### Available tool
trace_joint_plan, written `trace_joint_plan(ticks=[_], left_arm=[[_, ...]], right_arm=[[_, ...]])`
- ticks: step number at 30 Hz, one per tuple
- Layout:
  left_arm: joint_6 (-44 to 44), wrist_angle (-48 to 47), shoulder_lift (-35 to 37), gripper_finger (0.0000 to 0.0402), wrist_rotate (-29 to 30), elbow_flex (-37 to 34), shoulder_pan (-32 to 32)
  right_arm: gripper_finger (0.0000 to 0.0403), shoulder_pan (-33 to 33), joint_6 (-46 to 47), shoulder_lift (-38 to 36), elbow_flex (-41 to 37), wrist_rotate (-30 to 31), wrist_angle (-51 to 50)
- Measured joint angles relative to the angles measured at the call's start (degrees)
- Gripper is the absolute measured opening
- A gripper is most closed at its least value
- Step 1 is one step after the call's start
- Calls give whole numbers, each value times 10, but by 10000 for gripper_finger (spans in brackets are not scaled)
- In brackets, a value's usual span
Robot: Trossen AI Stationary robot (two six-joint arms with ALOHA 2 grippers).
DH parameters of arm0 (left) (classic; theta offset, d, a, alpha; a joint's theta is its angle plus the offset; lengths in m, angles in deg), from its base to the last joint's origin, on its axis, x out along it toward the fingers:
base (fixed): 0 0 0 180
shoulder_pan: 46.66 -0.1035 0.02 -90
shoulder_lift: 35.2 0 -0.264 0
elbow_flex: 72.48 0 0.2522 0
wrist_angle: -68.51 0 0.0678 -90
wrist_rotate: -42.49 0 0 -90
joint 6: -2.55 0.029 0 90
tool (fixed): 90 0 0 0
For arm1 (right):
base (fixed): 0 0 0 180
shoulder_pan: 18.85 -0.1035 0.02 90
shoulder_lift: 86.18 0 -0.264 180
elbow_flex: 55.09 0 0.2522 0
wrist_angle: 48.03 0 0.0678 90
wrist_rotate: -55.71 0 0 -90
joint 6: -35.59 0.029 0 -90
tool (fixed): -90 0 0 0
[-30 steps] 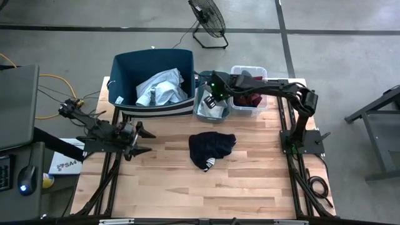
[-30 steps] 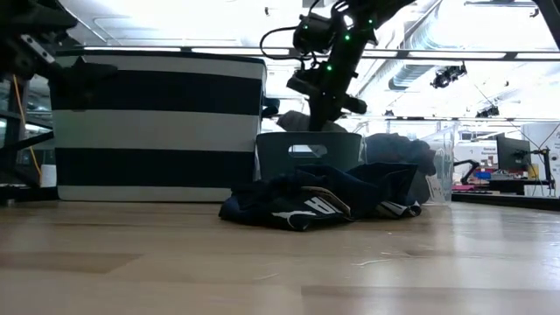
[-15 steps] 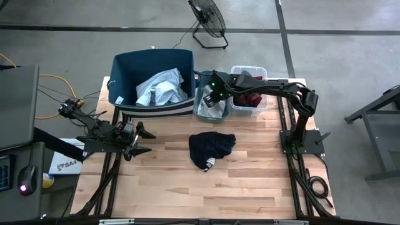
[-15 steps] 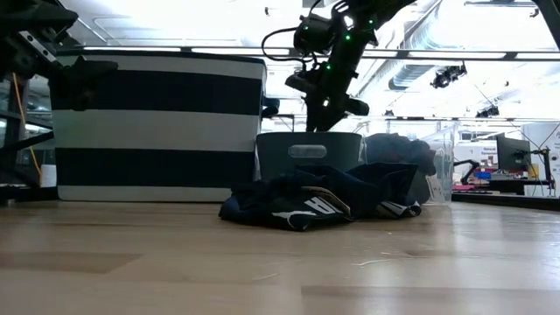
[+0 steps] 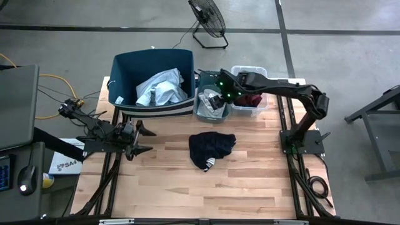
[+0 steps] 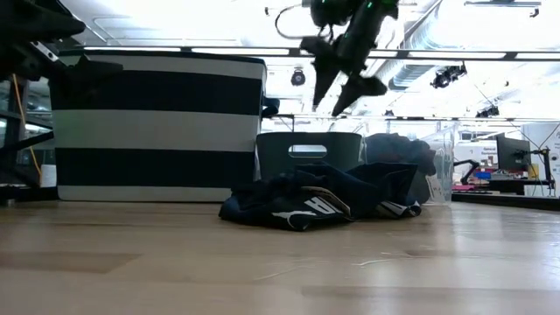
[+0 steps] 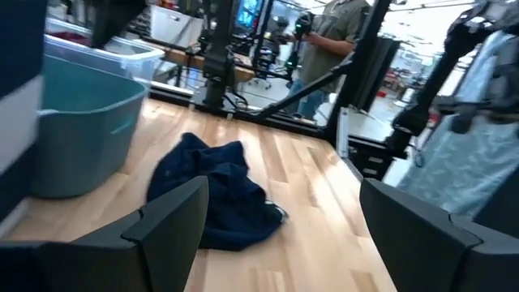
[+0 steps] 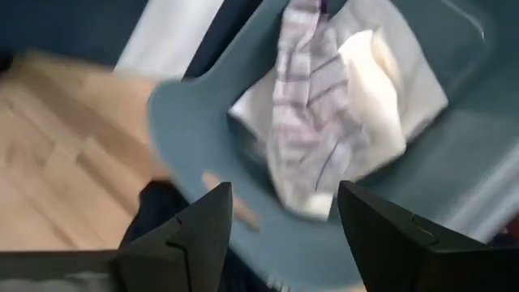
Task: Pick & Place Cloths
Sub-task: Put the dark blue underwear into the transparent bin
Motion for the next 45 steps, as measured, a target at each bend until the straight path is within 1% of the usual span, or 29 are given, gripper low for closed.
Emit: trace_joint_plan(ticks=[3,8,15,18,22,28,32,36,40,45], left_arm=[[4,-2,0,316,14,0,0],[4,-4,0,316,15,0,0],[2,14,0,316,15,-2,0],[2,15,0,316,14,-2,0],[2,14,0,316,13,-2,0],[2,15,0,316,13,-2,0],[2,15,0,316,12,-2,0],[2,15,0,316,12,-2,0],[2,15,0,316,11,-2,0],[2,15,0,316,11,-1,0]], right_arm=[[216,-30,9,-26,0,18,-22],[216,-97,46,-55,0,44,-42],[215,-193,84,-51,0,93,-42],[215,-223,108,-49,0,94,-39],[215,-255,109,-49,0,94,-15],[215,-273,134,-48,0,107,-23],[215,-278,90,-34,0,111,-22],[218,-285,66,-6,0,107,-15],[241,-291,30,33,0,108,-6],[289,-293,0,89,0,108,19]])
